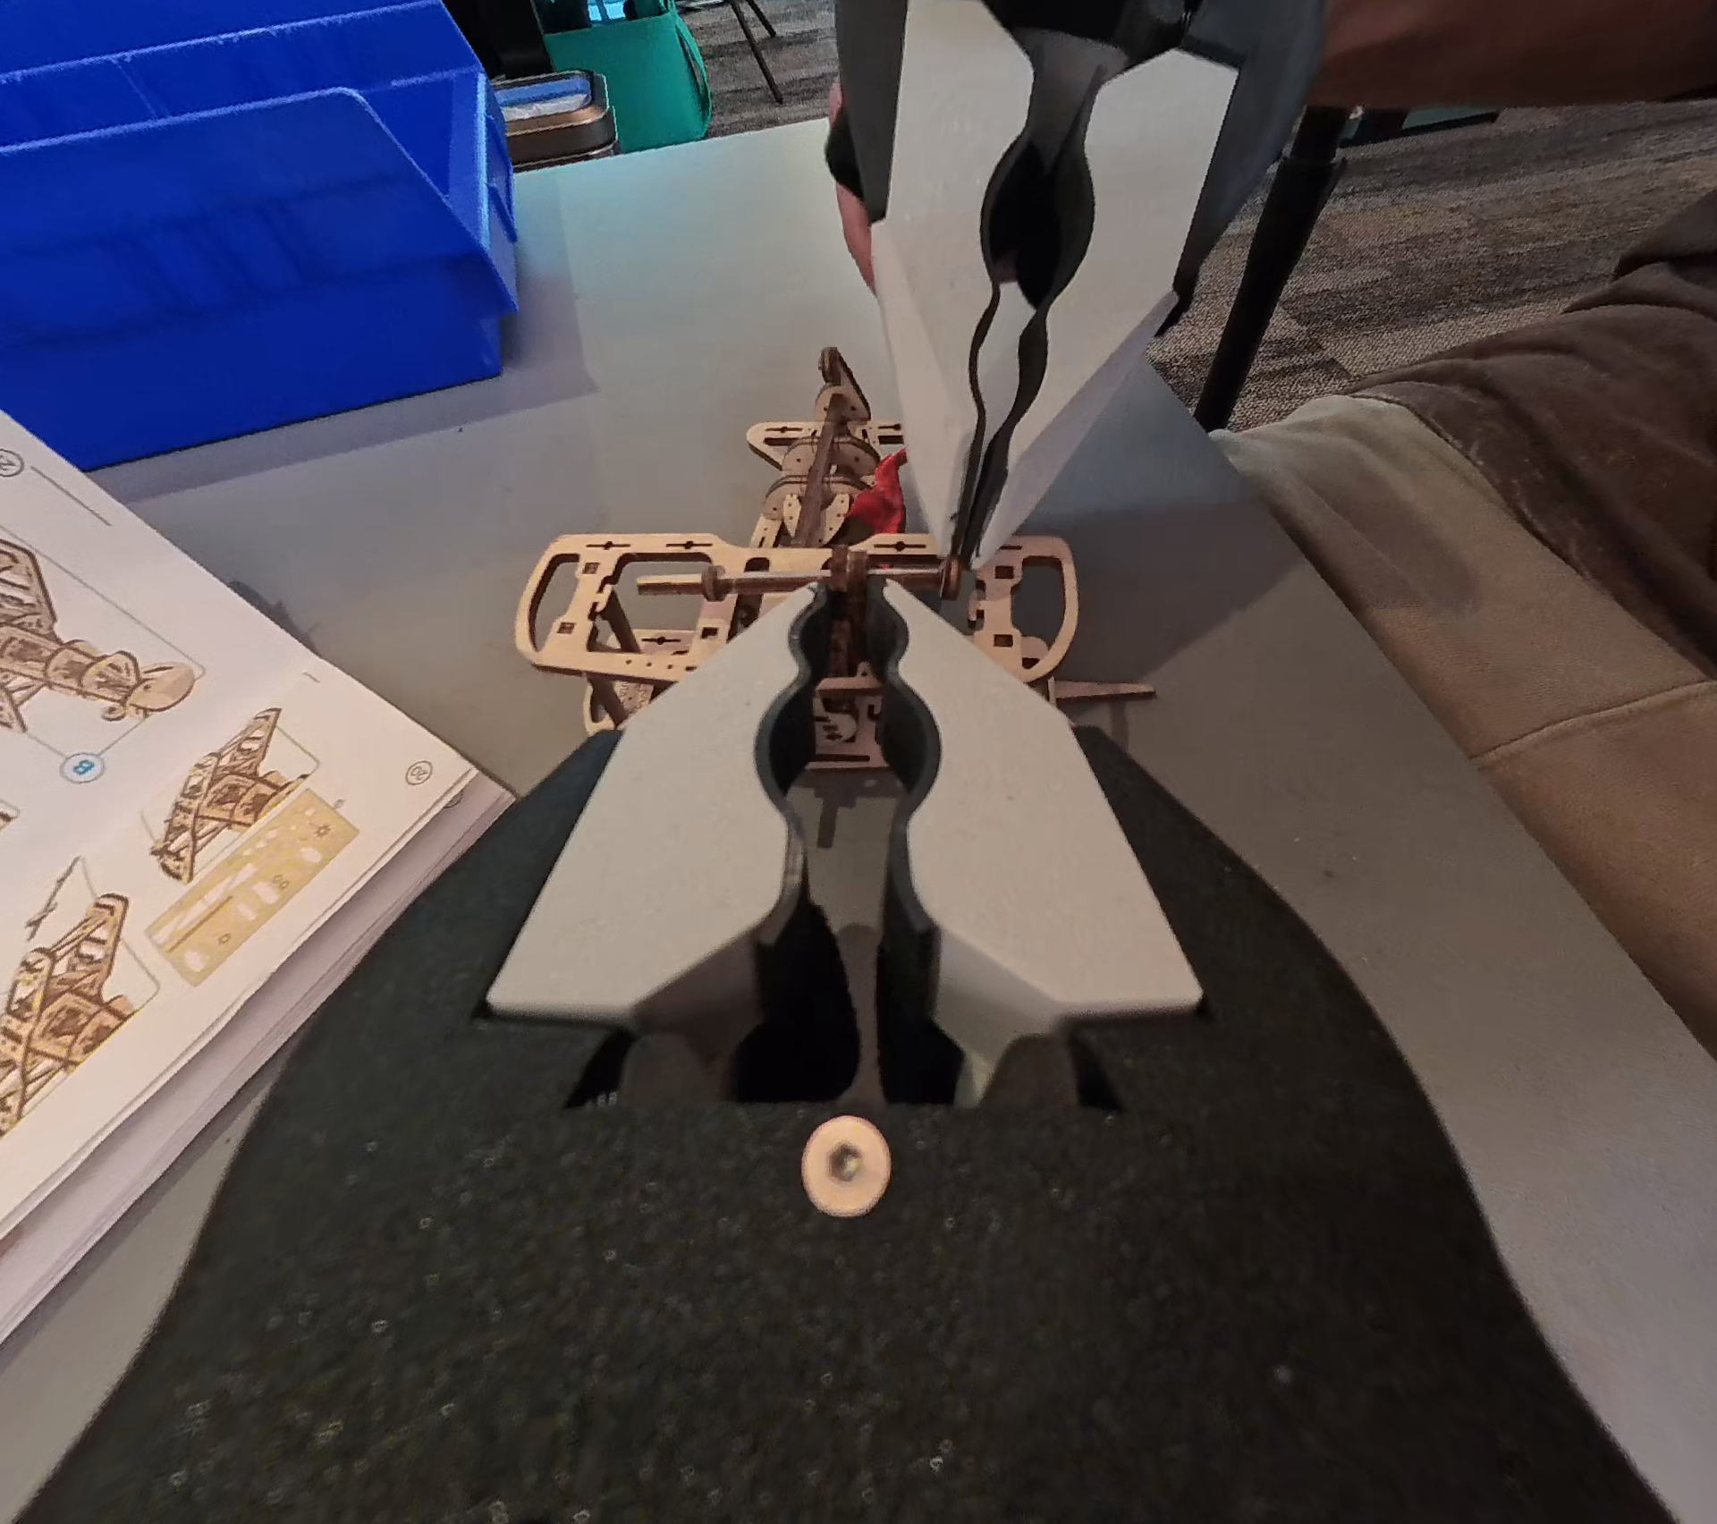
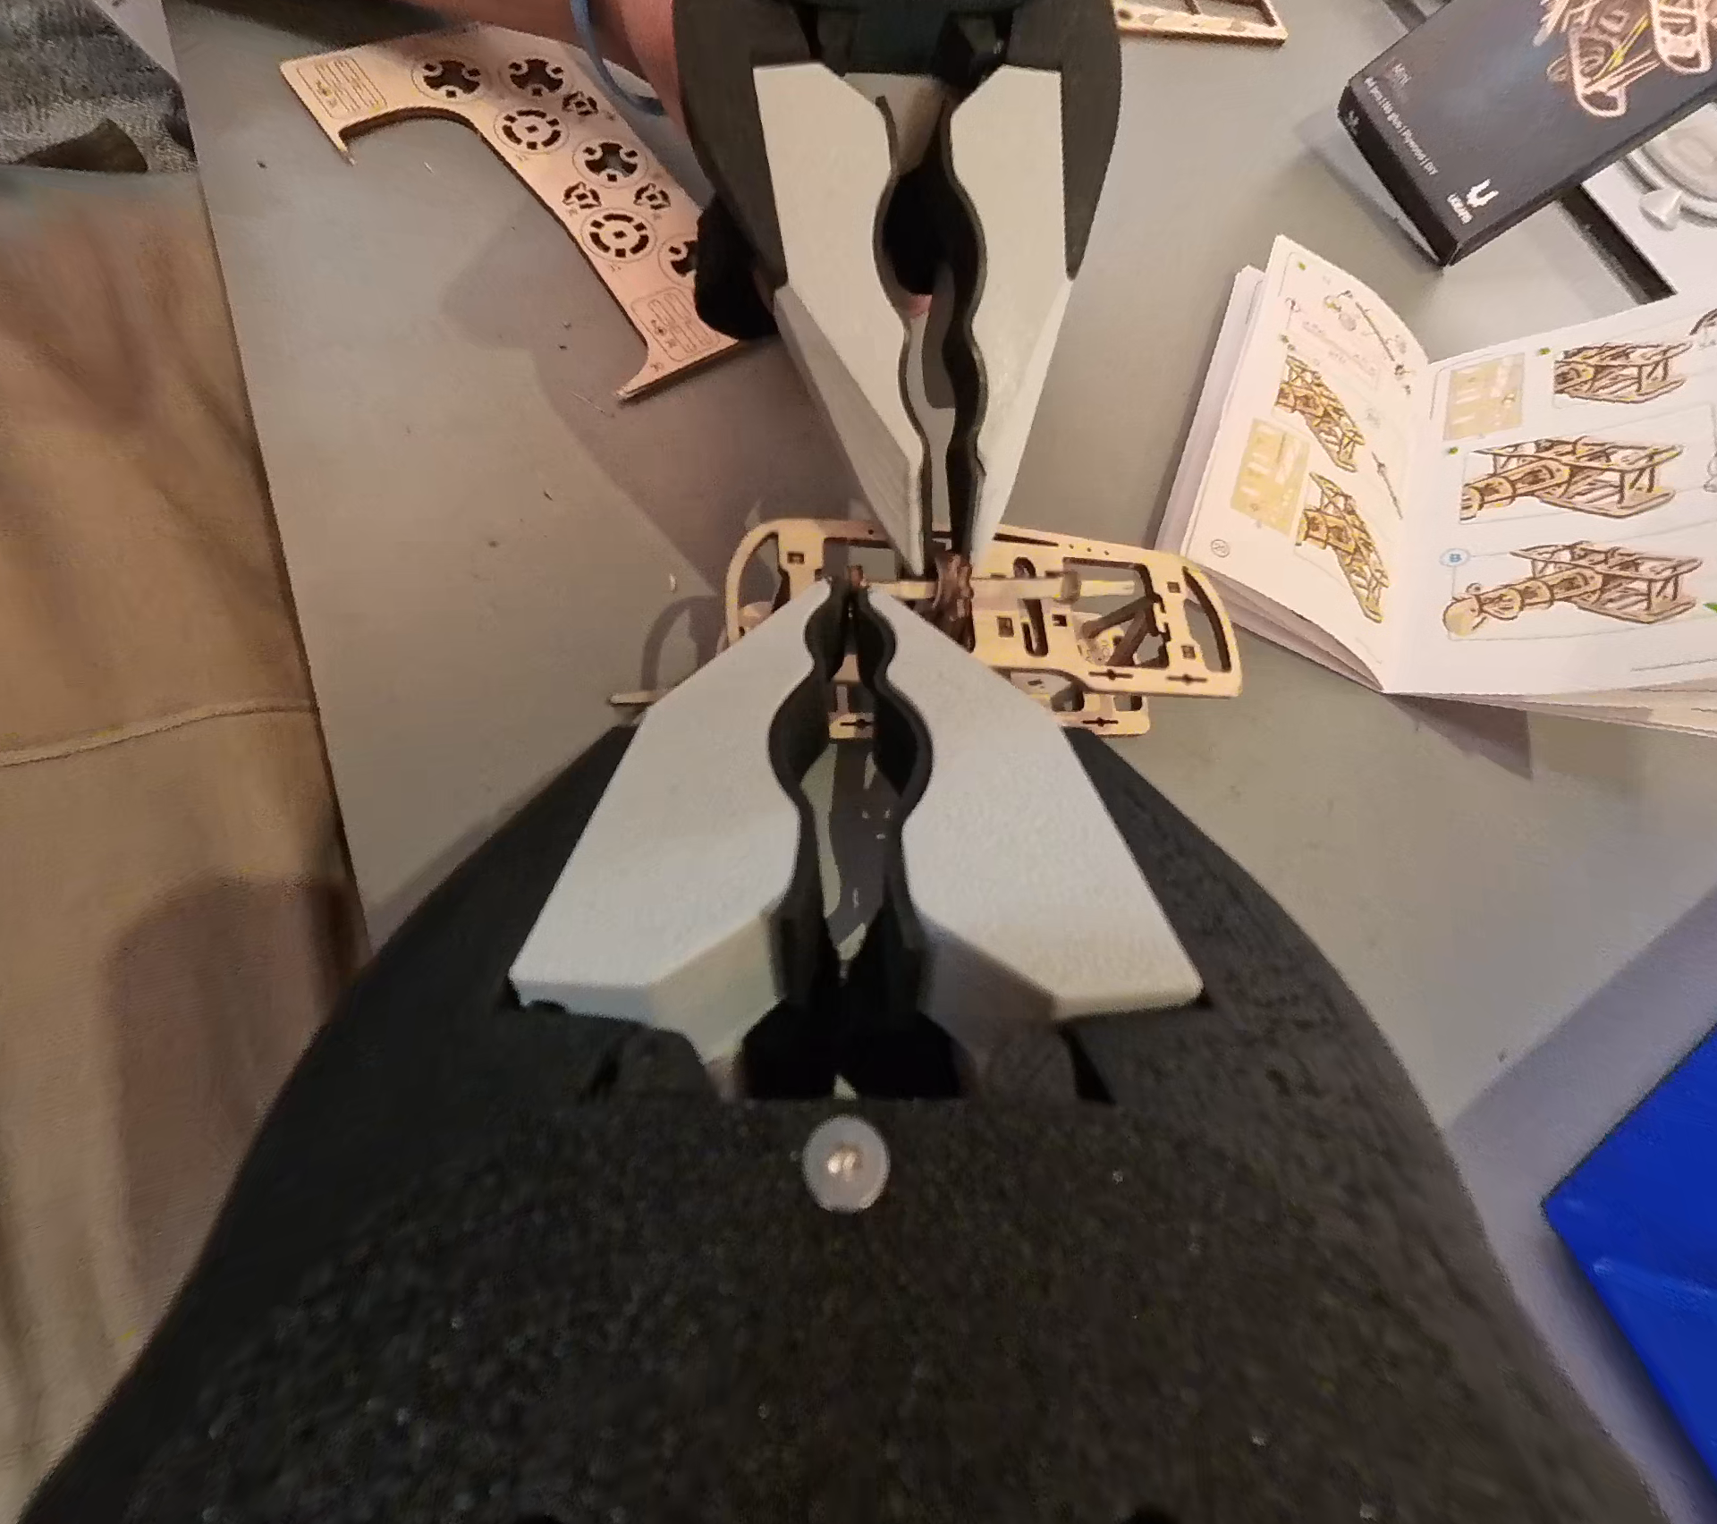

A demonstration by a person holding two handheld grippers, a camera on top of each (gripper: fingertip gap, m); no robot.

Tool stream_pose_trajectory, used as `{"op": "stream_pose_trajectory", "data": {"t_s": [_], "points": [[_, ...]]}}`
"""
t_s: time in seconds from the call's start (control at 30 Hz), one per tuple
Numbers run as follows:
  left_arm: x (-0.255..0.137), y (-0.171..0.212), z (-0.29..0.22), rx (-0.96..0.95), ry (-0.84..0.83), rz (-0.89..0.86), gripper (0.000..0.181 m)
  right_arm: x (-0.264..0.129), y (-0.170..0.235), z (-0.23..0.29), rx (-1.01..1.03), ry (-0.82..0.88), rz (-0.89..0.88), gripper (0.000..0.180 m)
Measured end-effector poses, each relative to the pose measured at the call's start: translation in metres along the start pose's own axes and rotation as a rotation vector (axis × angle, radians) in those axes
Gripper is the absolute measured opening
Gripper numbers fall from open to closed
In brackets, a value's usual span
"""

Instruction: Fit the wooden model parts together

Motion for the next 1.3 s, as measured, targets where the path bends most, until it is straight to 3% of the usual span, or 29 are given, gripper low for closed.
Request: {"op": "stream_pose_trajectory", "data": {"t_s": [0.03,0.47,0.8,1.03,1.3], "points": [[0.000,0.000,0.000,-0.001,0.000,0.000,0.005,0.000,-0.001,0.000,0.001,0.000,0.005,0.000],[0.000,0.000,0.001,0.002,-0.008,0.002,0.004,-0.002,0.000,-0.002,-0.041,0.052,0.077,0.000],[0.000,0.000,0.003,0.002,-0.028,0.006,0.004,-0.025,0.000,-0.006,0.056,0.095,-0.016,0.000],[0.000,-0.003,0.009,0.021,-0.099,-0.005,0.004,-0.028,0.029,0.000,0.317,0.112,-0.074,0.034],[-0.022,-0.015,0.029,-0.020,-0.218,-0.069,0.004,0.001,0.036,0.005,0.352,0.159,0.016,0.040]]}}
Point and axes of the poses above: each gripper's, where its closed fingertips meet, x out along the fingers, y out of its underside, z = x × y across the jaws, the point moved 4 cm from there along -x, back along the fingers, and after that the axes turned 11 degrees about x, right-handed, at the moved point
